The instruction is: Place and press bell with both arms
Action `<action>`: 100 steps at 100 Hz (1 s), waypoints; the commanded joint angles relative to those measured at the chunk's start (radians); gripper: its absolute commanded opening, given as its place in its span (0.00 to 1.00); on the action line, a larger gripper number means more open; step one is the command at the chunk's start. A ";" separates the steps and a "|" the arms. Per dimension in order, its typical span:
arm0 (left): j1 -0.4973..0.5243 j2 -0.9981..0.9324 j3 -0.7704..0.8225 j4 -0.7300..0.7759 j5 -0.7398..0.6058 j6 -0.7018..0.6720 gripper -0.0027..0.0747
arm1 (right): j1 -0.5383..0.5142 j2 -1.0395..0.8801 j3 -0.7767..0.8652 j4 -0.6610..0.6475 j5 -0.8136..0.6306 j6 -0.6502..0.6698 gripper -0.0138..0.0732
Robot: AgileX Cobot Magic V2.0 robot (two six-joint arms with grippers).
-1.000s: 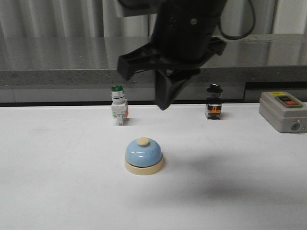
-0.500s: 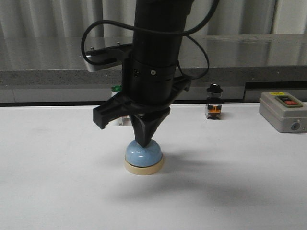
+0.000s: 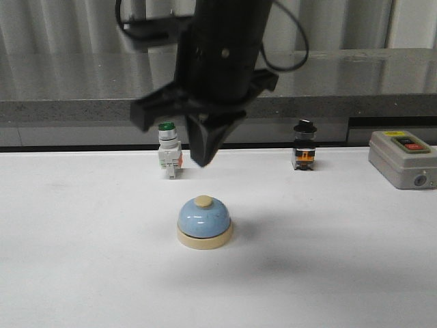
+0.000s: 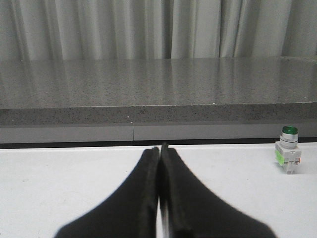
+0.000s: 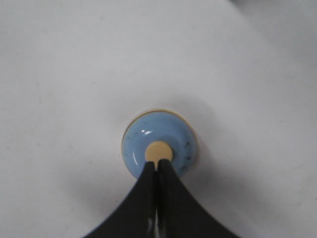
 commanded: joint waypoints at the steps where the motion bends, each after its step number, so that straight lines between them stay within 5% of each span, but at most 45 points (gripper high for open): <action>1: 0.002 -0.036 0.023 -0.001 -0.078 0.000 0.01 | -0.035 -0.118 -0.012 -0.012 0.005 -0.013 0.08; 100: 0.002 -0.036 0.023 -0.001 -0.078 0.000 0.01 | -0.630 -0.697 0.568 0.018 -0.066 0.037 0.08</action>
